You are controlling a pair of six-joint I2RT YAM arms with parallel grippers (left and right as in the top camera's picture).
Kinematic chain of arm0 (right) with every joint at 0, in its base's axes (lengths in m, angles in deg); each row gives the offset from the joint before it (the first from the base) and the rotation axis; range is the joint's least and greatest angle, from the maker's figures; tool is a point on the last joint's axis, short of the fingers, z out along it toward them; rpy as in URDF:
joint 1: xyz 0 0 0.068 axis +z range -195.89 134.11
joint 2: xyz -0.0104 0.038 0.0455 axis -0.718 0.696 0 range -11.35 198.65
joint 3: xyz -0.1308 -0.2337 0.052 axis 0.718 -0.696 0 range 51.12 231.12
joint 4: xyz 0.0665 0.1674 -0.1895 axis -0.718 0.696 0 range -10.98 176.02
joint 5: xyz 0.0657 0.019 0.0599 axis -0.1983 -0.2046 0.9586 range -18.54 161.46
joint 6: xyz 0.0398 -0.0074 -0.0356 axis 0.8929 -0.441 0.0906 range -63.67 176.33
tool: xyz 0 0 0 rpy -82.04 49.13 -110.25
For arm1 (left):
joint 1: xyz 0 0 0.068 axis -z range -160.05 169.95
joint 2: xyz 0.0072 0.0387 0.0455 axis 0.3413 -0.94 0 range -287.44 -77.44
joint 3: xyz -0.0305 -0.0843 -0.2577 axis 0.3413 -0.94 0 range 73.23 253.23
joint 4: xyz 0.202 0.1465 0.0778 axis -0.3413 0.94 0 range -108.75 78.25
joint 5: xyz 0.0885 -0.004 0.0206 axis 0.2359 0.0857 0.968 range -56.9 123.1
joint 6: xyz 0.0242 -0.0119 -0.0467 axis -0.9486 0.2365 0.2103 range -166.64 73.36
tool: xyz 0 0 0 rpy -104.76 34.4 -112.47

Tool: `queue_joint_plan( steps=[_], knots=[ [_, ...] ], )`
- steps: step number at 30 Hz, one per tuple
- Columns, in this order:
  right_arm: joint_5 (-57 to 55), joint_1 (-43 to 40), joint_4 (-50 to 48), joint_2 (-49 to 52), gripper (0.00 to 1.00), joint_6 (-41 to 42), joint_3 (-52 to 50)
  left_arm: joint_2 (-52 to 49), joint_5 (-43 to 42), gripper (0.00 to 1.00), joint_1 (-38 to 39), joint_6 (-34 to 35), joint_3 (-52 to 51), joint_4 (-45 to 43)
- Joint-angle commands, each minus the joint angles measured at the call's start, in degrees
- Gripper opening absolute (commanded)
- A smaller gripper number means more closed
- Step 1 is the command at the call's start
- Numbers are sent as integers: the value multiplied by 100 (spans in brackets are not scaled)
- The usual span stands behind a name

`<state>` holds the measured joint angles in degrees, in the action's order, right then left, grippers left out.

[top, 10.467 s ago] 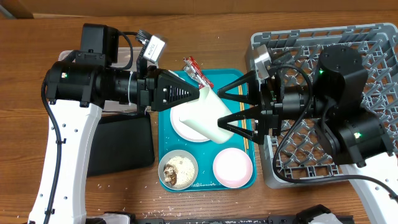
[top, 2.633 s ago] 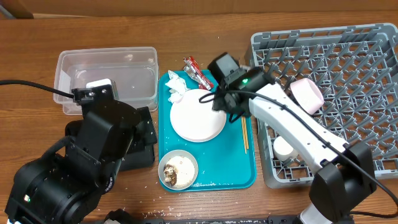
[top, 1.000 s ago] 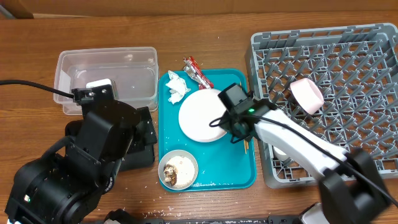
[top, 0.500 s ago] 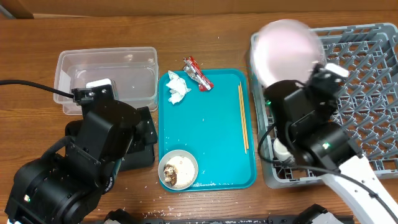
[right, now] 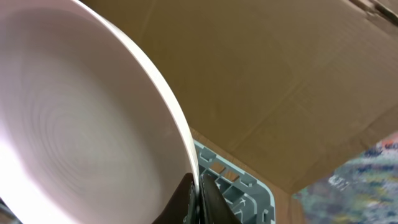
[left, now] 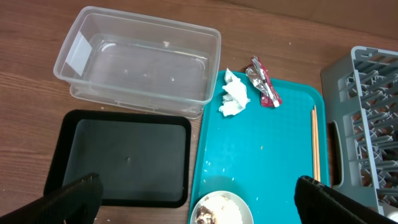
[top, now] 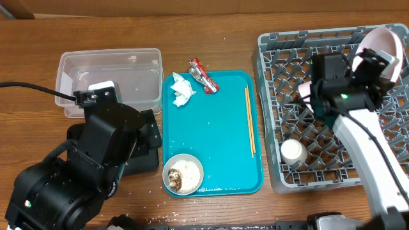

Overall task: Sort waste into correct bins and load items into the dishwasher
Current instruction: 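Lift the white plate and stand it upright in the rack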

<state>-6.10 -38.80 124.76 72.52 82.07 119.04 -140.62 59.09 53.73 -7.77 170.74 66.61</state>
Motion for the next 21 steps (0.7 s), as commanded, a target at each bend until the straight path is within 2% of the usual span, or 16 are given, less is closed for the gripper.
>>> queue_joint_plan(
  steps=[1, 10, 17, 21],
  knots=[
    [-170, -9, -63, 284, 4, -393, 61, -17, 116, 100, 22, 52, 9, -9],
    [-127, -11, -105, 704, 4, -398, -20, -17, 116, 100, 22, 52, 9, -9],
    [566, 48, 273, 704, 4, -389, -20, -17, 116, 100, 22, 52, 9, -9],
    [562, 269, 470, 691, 15, -391, -4, -17, 116, 100, 22, 52, 9, -9]
  ],
)
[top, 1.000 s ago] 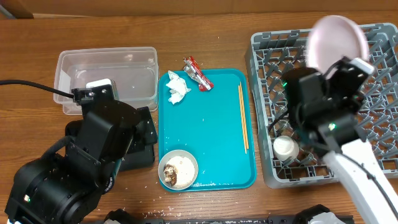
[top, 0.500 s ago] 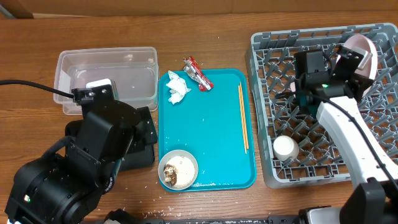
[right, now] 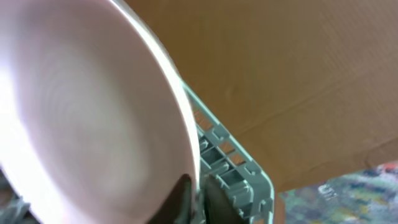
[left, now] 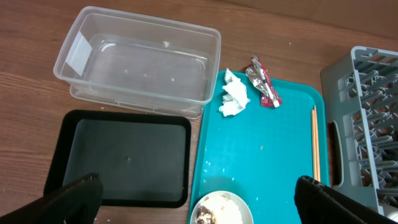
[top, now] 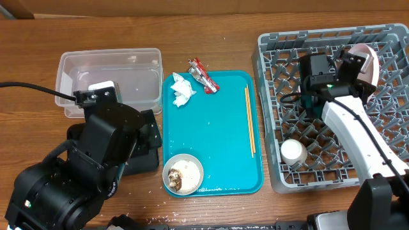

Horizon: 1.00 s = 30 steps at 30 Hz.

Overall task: Sort waste into correct bins and load items into the dishwasher
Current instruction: 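Lift the white plate and stand it upright in the rack, then move the right gripper over the wooden chopsticks on the tray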

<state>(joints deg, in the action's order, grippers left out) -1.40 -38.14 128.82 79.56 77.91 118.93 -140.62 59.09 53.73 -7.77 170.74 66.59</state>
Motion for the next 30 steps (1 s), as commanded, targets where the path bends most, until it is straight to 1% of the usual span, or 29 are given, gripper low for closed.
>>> queue_joint_plan(
  steps=[1, 2, 4, 5, 7, 9, 12, 14, 15, 17, 19, 20, 22, 23, 24, 27, 30],
  knots=[
    [74, 282, 101, -33, 21, 24, 33, -17, 116, 100, 22, 52, 9, -7],
    [74, 365, 111, -70, 27, 24, 63, -17, 116, 100, 22, 52, 9, -7],
    [74, 605, 133, -168, 45, 20, 153, -17, 116, 100, 22, 52, 9, -7],
    [76, 721, 140, -208, 52, 13, 195, -17, 116, 100, 22, 52, 9, -7],
    [101, 981, 144, -289, 60, -109, 275, -17, 116, 100, 22, 52, 9, -7],
    [103, 1270, 195, -356, 63, -107, 328, -17, 116, 100, 22, 52, 9, -7],
    [155, 1753, 264, -463, 64, -225, 354, -20, 116, 100, 22, 52, 9, -7],
    [439, 2120, 260, -551, 64, -256, 358, -20, 116, 100, 22, 52, 9, -7],
    [767, 2339, 262, -601, 64, -256, 358, -20, 116, 100, 22, 52, 9, -7],
    [1733, 2756, 262, -675, 64, -254, 358, -20, 116, 100, 22, 52, 9, -7],
    [3036, 3062, 210, -686, 61, -227, 358, -17, 116, 100, 22, 52, 9, -7],
    [3888, 3169, 157, -675, 56, -120, 356, -20, 116, 100, 22, 52, 9, -7],
    [5154, 3209, 59, -601, 51, 243, 352, -20, 116, 100, 22, 52, 9, -7],
    [5556, 3209, 44, -546, 48, 369, 350, -20, 116, 100, 22, 52, 9, -7],
    [5803, 3198, 50, -450, 47, 527, 350, -20, 116, 100, 22, 52, 9, -7],
    [5956, 3193, 227, -133, 47, 879, 350, -20, 116, 100, 22, 52, 9, -7],
    [6439, 3193, 291, 234, 47, 874, 350, -20, 116, 100, 22, 52, 9, -7]
  ],
)
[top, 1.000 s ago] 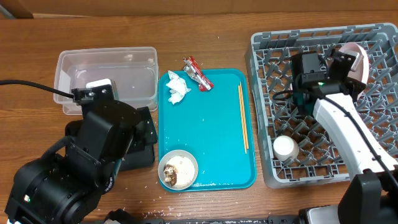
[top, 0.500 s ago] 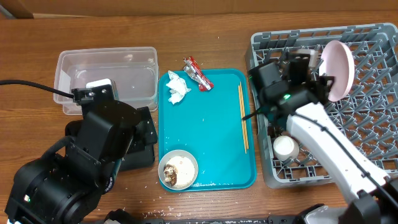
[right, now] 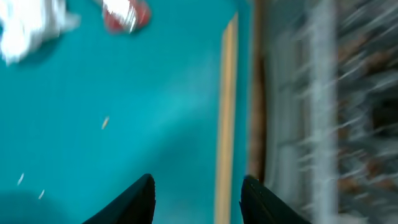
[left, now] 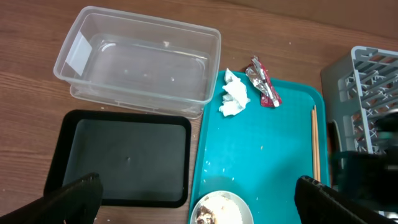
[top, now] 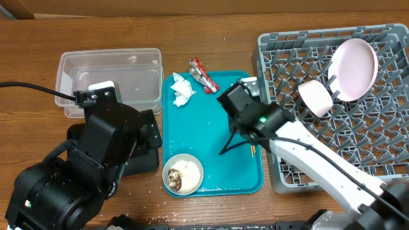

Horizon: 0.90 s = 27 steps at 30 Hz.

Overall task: Sort waste into correct bins and load items into the dishwasher
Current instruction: 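Move the right gripper over the wooden chopsticks on the tray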

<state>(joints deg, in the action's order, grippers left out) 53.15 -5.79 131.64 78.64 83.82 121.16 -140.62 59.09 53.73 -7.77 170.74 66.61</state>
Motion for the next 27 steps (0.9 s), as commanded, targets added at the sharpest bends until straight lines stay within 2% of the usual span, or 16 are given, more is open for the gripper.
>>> queue_joint_plan(
  steps=[1, 4, 12, 15, 19, 27],
  knots=[
    [1080, -42, 9, 466, 44, 208, 127, -20, 116, 100, 22, 52, 9, -9],
    [1038, -50, 37, 846, 39, 212, 127, -20, 116, 100, 22, 52, 9, -9],
    [492, -461, -111, 1569, 38, 212, 127, -20, 116, 100, 22, 52, 9, -9],
    [896, -789, -203, 1611, 36, 138, 127, -20, 116, 100, 22, 52, 9, -9],
    [1749, -1099, -350, 1611, 33, -492, 127, -20, 116, 100, 22, 52, 9, -9],
    [1753, -1126, -691, 1655, 30, -496, -177, -20, 116, 100, 22, 52, 9, -9]
  ],
)
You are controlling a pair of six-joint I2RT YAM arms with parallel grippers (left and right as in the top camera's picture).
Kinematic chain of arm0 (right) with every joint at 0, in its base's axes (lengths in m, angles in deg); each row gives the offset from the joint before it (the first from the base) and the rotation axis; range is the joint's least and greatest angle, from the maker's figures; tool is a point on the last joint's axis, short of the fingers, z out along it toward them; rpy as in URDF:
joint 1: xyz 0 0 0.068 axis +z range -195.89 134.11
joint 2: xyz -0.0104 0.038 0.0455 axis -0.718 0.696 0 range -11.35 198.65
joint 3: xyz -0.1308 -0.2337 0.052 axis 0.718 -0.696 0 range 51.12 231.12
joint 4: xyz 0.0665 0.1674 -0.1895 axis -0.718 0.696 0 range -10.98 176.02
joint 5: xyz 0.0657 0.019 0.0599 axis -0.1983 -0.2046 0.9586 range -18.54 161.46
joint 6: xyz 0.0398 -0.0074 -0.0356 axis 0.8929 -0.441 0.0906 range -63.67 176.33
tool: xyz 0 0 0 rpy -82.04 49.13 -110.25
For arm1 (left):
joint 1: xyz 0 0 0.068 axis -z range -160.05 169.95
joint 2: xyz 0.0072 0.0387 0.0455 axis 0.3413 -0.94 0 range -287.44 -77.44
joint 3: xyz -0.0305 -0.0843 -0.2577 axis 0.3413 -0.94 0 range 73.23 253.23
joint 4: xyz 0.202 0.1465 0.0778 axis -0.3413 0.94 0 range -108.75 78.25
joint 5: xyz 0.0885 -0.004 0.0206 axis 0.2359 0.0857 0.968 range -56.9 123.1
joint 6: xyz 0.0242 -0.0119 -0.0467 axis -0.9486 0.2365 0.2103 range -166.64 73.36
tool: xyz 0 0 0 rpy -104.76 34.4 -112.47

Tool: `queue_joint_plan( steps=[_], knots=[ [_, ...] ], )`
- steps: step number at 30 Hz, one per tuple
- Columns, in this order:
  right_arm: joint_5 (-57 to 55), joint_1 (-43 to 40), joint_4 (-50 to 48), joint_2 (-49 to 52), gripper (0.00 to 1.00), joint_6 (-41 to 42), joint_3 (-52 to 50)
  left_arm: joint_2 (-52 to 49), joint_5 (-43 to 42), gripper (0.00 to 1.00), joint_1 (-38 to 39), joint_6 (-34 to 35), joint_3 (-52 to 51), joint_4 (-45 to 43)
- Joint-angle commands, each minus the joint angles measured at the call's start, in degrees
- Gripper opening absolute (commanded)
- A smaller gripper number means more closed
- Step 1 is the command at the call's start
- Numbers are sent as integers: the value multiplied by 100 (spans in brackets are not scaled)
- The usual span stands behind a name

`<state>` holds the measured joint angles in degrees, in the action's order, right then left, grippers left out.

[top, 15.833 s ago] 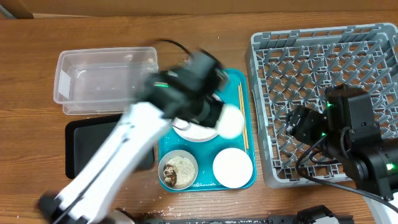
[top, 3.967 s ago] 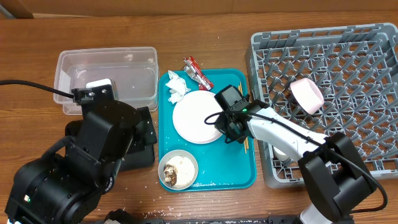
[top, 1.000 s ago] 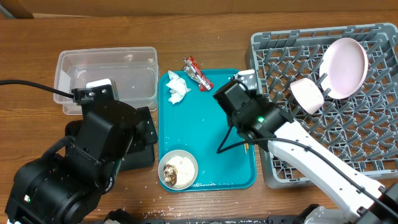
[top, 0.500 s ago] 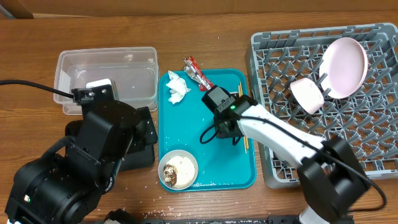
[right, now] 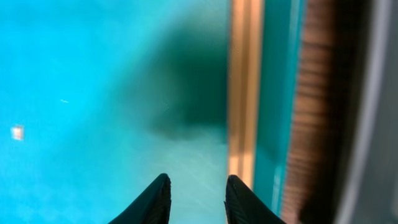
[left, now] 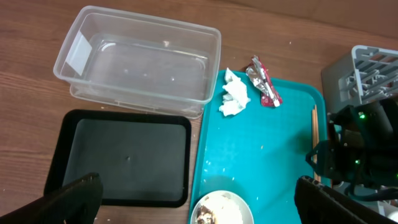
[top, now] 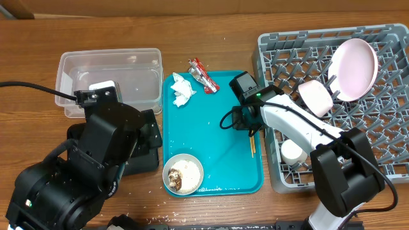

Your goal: Sort waste into correct bins and load items into the dishwasher

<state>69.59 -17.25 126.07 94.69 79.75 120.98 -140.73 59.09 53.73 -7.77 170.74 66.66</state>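
A pair of wooden chopsticks (right: 245, 93) lies along the right edge of the teal tray (top: 211, 134). My right gripper (right: 196, 200) hangs open just above the tray, its right fingertip (right: 242, 196) at the chopsticks' left side, nothing between the fingers. A pink plate (top: 353, 61) stands on edge in the grey dish rack (top: 268, 48), with a pink bowl (top: 315, 97) and a white cup (top: 294, 152) beside it. A tissue (top: 182, 89), a red wrapper (top: 202, 75) and a food bowl (top: 183, 174) remain on the tray. My left gripper (left: 199, 205) is open, high over the tray's near left.
A clear plastic bin (top: 108, 80) sits at the back left. In front of it lies a black bin (left: 124, 158), partly under my left arm in the overhead view. Crumbs dot the tray and the table's front edge.
My right gripper has come down closer to the tray and now sits right beside the chopsticks, its fingers a little nearer each other. The left arm has not moved.
My right gripper held the pink plate above the rack's far right, then lower among the tines. Then the plate stood alone in the rack and the gripper was open over the tray. Now it is low beside the chopsticks.
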Motion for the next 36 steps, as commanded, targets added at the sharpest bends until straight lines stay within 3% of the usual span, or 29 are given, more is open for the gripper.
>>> queue_joint_plan(
  steps=[1, 20, 31, 33, 36],
  knots=[
    [109, 20, -175, 50, 30, -92, -201, -9, 116, 100, 22, 52, 9, -13],
    [-601, 52, -199, 227, 29, -444, -216, -15, 116, 100, 22, 52, 9, -13],
    [-601, 157, -9, 710, 17, -592, -190, -46, 116, 100, 22, 52, 9, -13],
    [-577, 166, 83, 695, 17, -592, -151, -46, 116, 100, 22, 52, 9, -11],
    [-581, 291, 212, 560, 30, -675, -90, -46, 116, 100, 22, 52, 9, -13]
  ],
)
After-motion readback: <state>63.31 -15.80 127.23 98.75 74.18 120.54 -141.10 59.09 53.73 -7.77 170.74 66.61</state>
